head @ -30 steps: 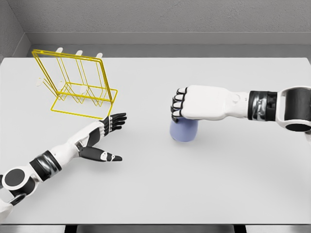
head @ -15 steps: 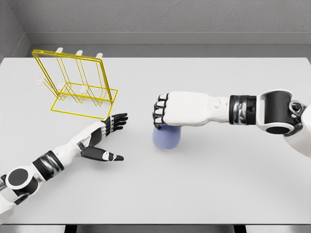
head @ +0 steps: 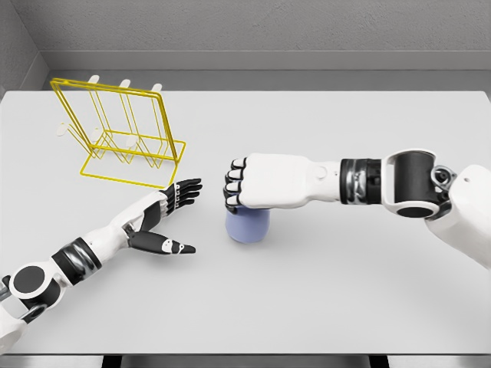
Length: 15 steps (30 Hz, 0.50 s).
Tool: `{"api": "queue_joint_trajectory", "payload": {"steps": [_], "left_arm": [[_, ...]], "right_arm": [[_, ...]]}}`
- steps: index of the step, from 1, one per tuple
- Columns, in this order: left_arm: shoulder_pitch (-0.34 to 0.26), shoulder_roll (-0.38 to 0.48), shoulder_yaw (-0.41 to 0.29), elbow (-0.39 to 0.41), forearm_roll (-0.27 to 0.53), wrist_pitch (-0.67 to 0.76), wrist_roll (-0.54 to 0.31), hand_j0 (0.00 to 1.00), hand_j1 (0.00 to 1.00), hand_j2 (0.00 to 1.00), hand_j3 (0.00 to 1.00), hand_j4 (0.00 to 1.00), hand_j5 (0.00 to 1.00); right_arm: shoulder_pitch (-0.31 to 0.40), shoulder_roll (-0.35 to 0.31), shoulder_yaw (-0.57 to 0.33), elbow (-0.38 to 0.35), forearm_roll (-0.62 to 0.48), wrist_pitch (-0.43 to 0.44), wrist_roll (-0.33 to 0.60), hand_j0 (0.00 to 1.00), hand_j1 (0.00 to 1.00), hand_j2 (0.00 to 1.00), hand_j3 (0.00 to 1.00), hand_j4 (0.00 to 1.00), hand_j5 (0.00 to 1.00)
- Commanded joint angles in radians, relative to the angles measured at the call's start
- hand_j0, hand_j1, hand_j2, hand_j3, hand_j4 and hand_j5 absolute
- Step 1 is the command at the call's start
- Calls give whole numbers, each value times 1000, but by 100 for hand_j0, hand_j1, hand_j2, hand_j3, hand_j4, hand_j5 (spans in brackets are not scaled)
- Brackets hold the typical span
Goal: Place the cup on the cup holder with both arms
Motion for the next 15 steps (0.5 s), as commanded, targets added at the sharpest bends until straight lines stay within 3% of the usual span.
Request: {"api": "queue_joint_trajectory", "payload": {"steps": [1, 6, 10, 11, 12, 15], "left_arm": [[0, 0, 0, 5, 2, 0, 0, 100, 100, 100, 100, 100, 100], [0, 0, 0, 6, 2, -2, 0, 100, 100, 100, 100, 100, 100], [0, 0, 0, 6, 2, 0, 0, 100, 100, 100, 100, 100, 100], [0, 0, 0, 5, 2, 0, 0, 100, 100, 100, 100, 100, 100], [0, 0, 0, 5, 2, 0, 0, 100, 100, 100, 100, 100, 100], [0, 0, 0, 5, 0, -2, 0, 100, 100, 100, 100, 100, 100]], "right_arm": [[0, 5, -1, 3, 12, 2, -2, 48, 48, 48, 48, 48, 48], [2, 5, -1, 28, 24, 2, -2, 51, 51, 51, 51, 51, 51], [11, 5, -2, 25, 23, 2, -2, 73, 73, 73, 73, 73, 73], [12, 5, -1, 22, 21, 2, -2, 90, 90, 90, 90, 90, 90], [14, 5, 1, 20, 21, 2, -2, 96, 96, 96, 96, 96, 96], [15, 3, -1, 17, 18, 2, -2, 99, 99, 99, 99, 99, 99]]}}
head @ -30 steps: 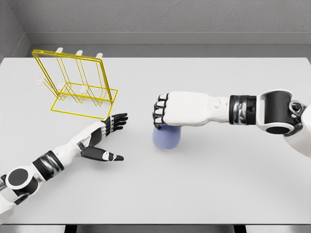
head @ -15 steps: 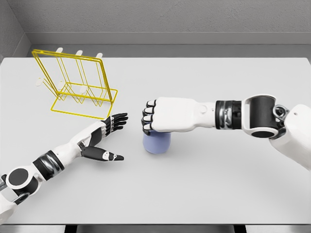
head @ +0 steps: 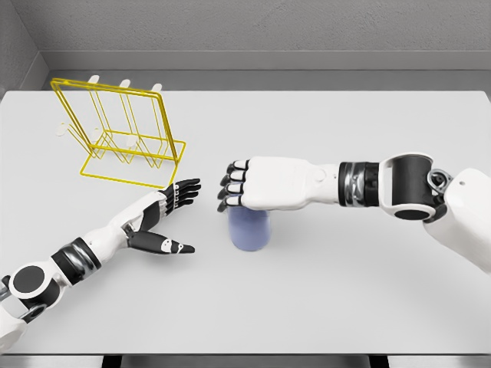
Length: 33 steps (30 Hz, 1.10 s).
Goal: Place the cup on the cup holder with both arms
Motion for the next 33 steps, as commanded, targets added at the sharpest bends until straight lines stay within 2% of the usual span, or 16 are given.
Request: {"api": "queue_joint_trajectory", "payload": {"steps": [1, 5, 11, 13, 16, 17, 19, 23, 25, 26, 28, 29, 31, 33], "left_arm": [[0, 1, 0, 1, 3, -1, 0, 100, 100, 100, 100, 100, 100], [-2, 1, 0, 1, 3, -1, 0, 100, 100, 100, 100, 100, 100], [-5, 1, 0, 1, 1, 1, 0, 100, 100, 100, 100, 100, 100], [-8, -16, 0, 5, 1, 1, 0, 100, 100, 100, 100, 100, 100], [-40, -42, -33, 25, 0, 4, 1, 100, 100, 100, 100, 100, 100], [-52, -58, -43, 38, 0, 4, 1, 100, 100, 100, 100, 100, 100], [-63, -70, -46, 48, 1, 5, 1, 100, 100, 100, 100, 100, 100], [-86, -82, -69, 48, 1, 17, 1, 100, 100, 100, 100, 100, 100], [-87, -85, -73, 48, 1, 17, 1, 100, 100, 100, 100, 100, 100], [-92, -90, -82, 47, 1, 17, 0, 100, 100, 100, 100, 100, 100], [-104, -93, -98, 45, 1, 17, 1, 100, 100, 100, 100, 100, 100], [-104, -93, -101, 42, 1, 17, 1, 100, 100, 100, 100, 100, 100], [-107, -98, -107, 38, 1, 17, 1, 100, 100, 100, 100, 100, 100], [-110, -102, -109, 38, 0, 17, 1, 100, 100, 100, 100, 100, 100]], "right_arm": [[0, -4, -1, -2, -8, 2, 0, 99, 99, 99, 99, 99, 99], [0, -37, -37, -1, -8, 2, 1, 99, 99, 99, 99, 99, 99], [11, -110, -236, -1, -23, 2, -7, 100, 100, 100, 100, 100, 100], [83, -143, -371, 6, -37, 2, -14, 100, 100, 100, 100, 100, 100], [270, -144, -659, 12, -100, 2, -11, 100, 100, 100, 100, 100, 100], [308, -146, -710, 13, -135, 2, -11, 100, 100, 100, 100, 100, 100], [325, -158, -716, 59, -176, 2, -10, 100, 100, 100, 100, 100, 100], [382, -156, -721, 98, -253, 2, -10, 100, 100, 100, 100, 100, 100], [416, -141, -727, 105, -256, 2, -10, 100, 100, 100, 100, 100, 100], [446, -107, -733, 108, -256, 2, -7, 100, 100, 100, 100, 100, 100], [472, -80, -759, 148, -256, 2, -10, 100, 100, 100, 100, 100, 100], [477, -78, -767, 148, -258, 2, -7, 100, 100, 100, 100, 100, 100], [543, -72, -848, 144, -258, 2, -5, 100, 100, 100, 100, 100, 100], [552, -72, -857, 145, -258, 2, -5, 100, 100, 100, 100, 100, 100]]}}
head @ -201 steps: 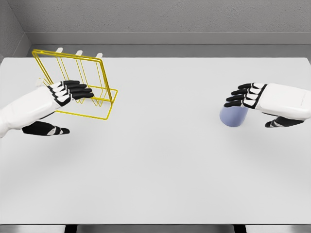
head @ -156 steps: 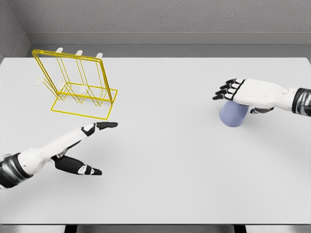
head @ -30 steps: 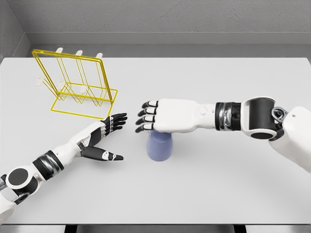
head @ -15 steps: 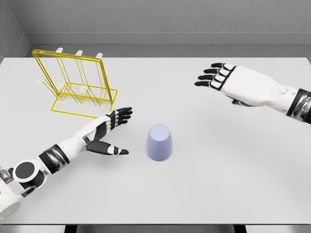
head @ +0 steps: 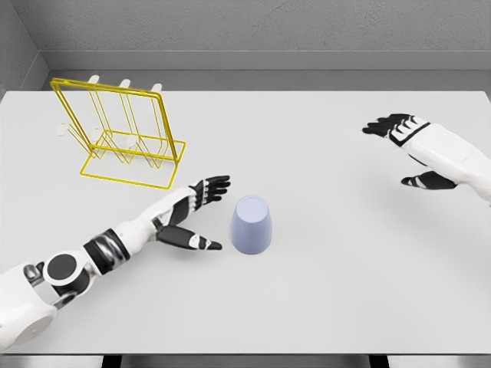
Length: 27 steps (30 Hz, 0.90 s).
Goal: Place the cup on the cup holder with both arms
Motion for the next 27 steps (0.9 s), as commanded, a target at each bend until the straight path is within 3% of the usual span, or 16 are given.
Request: {"api": "queue_joint_trajectory", "payload": {"steps": [1, 27], "left_arm": [[0, -11, -6, -3, 0, 0, 0, 100, 100, 100, 100, 100, 100], [-46, -94, -50, 7, 0, 29, 0, 100, 100, 100, 100, 100, 100]], "right_arm": [[0, 10, -33, 3, -10, 2, 0, 100, 100, 100, 100, 100, 100], [14, 12, -54, -3, -11, 2, 0, 100, 100, 100, 100, 100, 100]]}}
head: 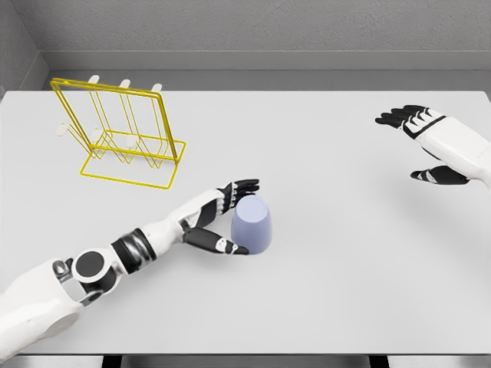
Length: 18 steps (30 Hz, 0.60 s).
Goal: Place the cup on the cup holder with both arms
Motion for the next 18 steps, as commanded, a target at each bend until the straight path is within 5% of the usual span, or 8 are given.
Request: {"api": "queue_joint_trajectory", "payload": {"steps": [1, 18], "left_arm": [[0, -8, 0, 3, 2, 1, 0, 100, 100, 100, 100, 100, 100], [-5, -34, -13, 29, 2, 15, 0, 100, 100, 100, 100, 100, 100]], "right_arm": [[2, -1, -6, 0, -7, 2, -1, 100, 100, 100, 100, 100, 100], [11, 14, -59, -3, -9, 2, 4, 100, 100, 100, 100, 100, 100]]}}
